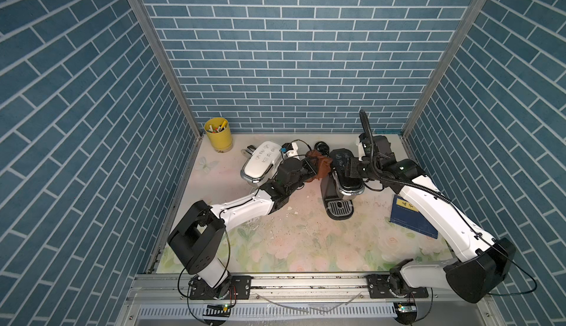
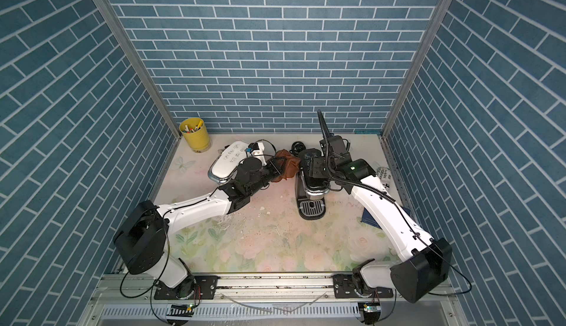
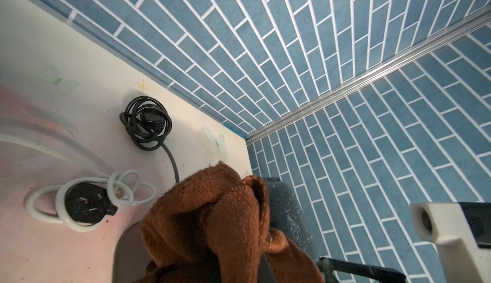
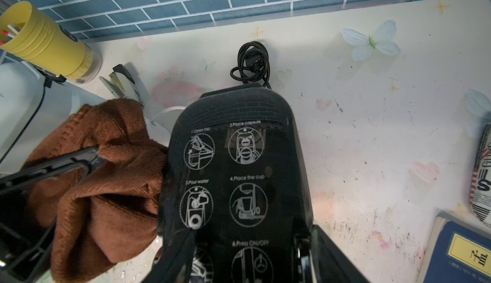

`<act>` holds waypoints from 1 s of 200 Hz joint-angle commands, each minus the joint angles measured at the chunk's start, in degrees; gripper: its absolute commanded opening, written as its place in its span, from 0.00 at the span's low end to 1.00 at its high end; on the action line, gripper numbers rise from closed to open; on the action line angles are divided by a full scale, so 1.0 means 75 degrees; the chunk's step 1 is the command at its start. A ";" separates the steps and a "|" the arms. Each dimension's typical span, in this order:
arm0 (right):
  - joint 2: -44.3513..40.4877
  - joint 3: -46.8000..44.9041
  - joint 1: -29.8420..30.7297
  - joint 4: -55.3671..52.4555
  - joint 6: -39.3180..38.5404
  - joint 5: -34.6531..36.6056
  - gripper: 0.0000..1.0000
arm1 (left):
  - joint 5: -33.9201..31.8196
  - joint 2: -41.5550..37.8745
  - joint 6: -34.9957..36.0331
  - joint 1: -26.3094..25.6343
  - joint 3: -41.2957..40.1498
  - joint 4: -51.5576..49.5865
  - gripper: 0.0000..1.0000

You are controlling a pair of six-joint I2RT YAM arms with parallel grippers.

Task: Wipe the surface of a coffee machine
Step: Wipe the dirt from the surface of the coffee machine.

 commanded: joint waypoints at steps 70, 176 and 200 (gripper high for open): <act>-0.0156 -0.0662 0.0020 0.0464 0.0374 -0.0542 0.66 | -0.0154 0.2070 -0.1904 -0.0643 -0.0546 0.1365 0.00; -0.0111 -0.0657 0.0014 0.0448 0.0351 -0.0563 0.65 | -0.0161 0.0805 -0.1111 -0.0602 0.0093 0.0979 0.00; -0.0089 -0.0709 0.0021 0.0463 0.0374 -0.0549 0.65 | 0.0355 0.1470 -0.1296 -0.0611 0.0074 0.0798 0.00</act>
